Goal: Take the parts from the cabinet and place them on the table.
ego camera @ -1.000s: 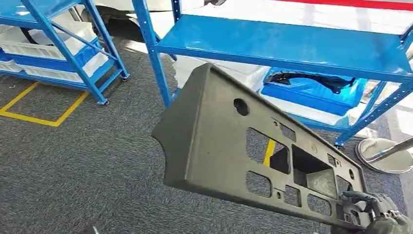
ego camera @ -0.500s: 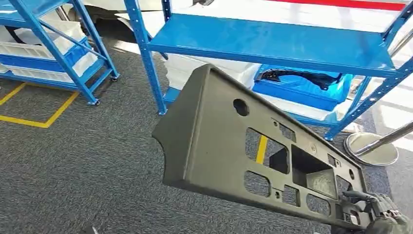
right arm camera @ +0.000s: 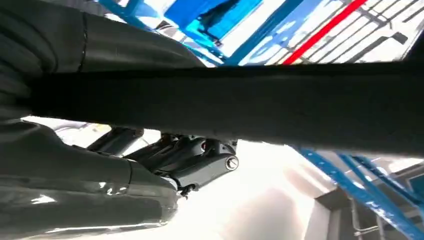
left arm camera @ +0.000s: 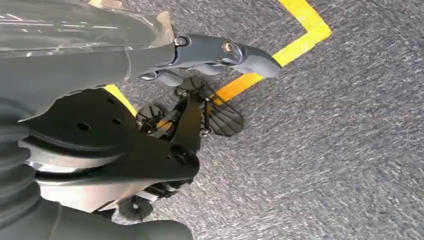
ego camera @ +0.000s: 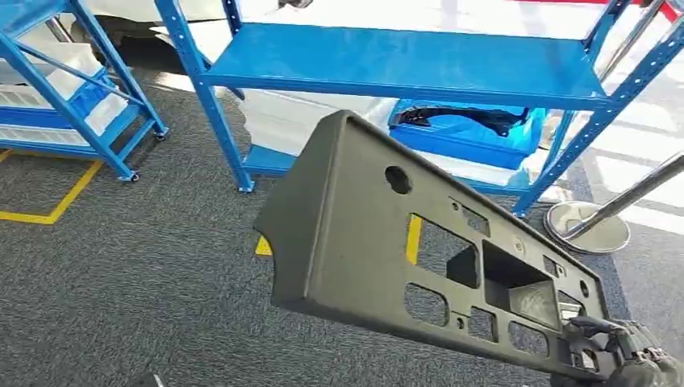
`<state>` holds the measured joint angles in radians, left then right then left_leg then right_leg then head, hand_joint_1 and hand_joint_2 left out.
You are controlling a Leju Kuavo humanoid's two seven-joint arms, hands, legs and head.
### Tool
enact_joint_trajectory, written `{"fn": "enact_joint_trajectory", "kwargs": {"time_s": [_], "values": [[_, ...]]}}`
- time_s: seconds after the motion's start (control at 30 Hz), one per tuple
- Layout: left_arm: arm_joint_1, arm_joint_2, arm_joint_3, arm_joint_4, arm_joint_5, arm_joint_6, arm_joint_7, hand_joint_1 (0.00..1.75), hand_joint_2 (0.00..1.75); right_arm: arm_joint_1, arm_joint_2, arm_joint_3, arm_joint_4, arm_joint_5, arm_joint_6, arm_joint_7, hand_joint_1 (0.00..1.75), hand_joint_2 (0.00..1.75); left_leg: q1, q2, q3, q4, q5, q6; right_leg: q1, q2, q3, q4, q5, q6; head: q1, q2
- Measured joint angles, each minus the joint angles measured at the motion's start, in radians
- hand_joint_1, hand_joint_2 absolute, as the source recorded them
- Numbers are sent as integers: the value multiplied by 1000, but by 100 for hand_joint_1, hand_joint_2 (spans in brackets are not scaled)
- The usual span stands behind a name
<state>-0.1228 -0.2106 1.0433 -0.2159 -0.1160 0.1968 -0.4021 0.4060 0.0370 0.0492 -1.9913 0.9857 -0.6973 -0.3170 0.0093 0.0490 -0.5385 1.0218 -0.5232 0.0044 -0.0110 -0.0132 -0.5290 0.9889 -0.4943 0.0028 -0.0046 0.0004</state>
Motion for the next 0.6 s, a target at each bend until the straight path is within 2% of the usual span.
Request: {"fn": "enact_joint_trajectory", "kwargs": {"time_s": [0.03,0.07,0.1,0.13,0.17,0.2,0.23,0.27,0.3,0.33,0.37,0.43,0.47,0.5,0.53,0.57,0.6], "values": [[0,0,0,0,0,0,0,0,175,-2,0,1,0,0,0,0,175,175,1,-19,-15,35,-30,-1,0,3,-3,-1,3,-6,-1,0],[1,0,0,0,0,0,0,0,175,-2,0,1,0,0,0,0,175,175,1,-30,-43,104,-71,-2,0,6,-7,-1,5,-10,-2,0],[1,1,0,0,0,0,1,0,175,-1,0,2,0,0,0,2,175,175,1,-36,-84,196,-113,-4,2,11,-10,-1,7,-13,-2,0],[2,1,0,0,0,0,1,0,175,-2,0,1,0,0,0,3,175,175,1,-38,-116,269,-138,-5,3,16,-13,0,8,-14,-1,0],[1,1,0,0,0,1,2,0,175,-1,0,1,0,0,0,3,175,175,1,-38,-133,306,-139,-5,3,22,-14,1,9,-15,-1,0],[1,1,0,0,0,1,2,0,175,-1,0,2,0,0,0,3,175,175,1,-38,-123,289,-118,-4,3,30,-14,3,9,-14,-1,0],[0,1,0,0,0,2,2,0,175,-1,0,2,0,-1,0,3,175,175,2,-40,-97,234,-80,-3,3,38,-14,5,9,-14,-1,0],[0,1,0,0,0,2,2,0,175,-1,0,2,0,0,0,3,175,175,3,-43,-60,152,-33,-2,3,46,-13,9,8,-13,-1,0],[1,1,0,0,0,2,2,0,175,-1,0,2,0,-1,0,3,175,175,7,-58,-20,61,13,0,3,55,-15,15,5,-8,-1,0],[2,2,0,0,0,2,2,0,175,-2,0,2,0,-1,0,3,175,175,9,-86,-5,30,5,1,7,61,-22,22,2,-2,0,0],[2,2,0,0,0,2,1,0,175,-2,0,2,0,-1,0,2,175,175,11,-86,-3,7,1,1,8,70,-33,34,2,3,0,0],[1,2,0,0,0,3,2,0,175,1,0,2,0,-2,0,2,175,175,2,-81,-8,16,2,7,2,77,-41,29,10,16,-1,0],[0,1,0,0,0,3,2,0,175,2,0,2,0,-2,0,0,175,175,3,-75,-8,13,6,13,1,83,-41,29,11,21,0,0],[0,0,0,0,0,3,2,0,175,1,0,1,0,-3,0,-3,175,175,10,-65,-8,8,11,22,-1,76,-42,34,2,24,-1,0],[0,0,0,0,0,3,3,0,175,0,0,1,0,-3,0,-5,175,175,11,-59,-8,8,12,25,3,47,-53,63,-23,31,3,0],[0,0,0,0,0,3,4,0,175,-3,0,2,0,-5,0,-9,175,175,10,-52,-9,8,12,29,1,33,-79,121,-60,36,3,0],[1,0,0,0,0,3,3,0,175,-2,0,2,0,-7,0,-15,175,175,8,-44,-10,8,12,31,-2,27,-114,205,-103,40,4,0]]}}
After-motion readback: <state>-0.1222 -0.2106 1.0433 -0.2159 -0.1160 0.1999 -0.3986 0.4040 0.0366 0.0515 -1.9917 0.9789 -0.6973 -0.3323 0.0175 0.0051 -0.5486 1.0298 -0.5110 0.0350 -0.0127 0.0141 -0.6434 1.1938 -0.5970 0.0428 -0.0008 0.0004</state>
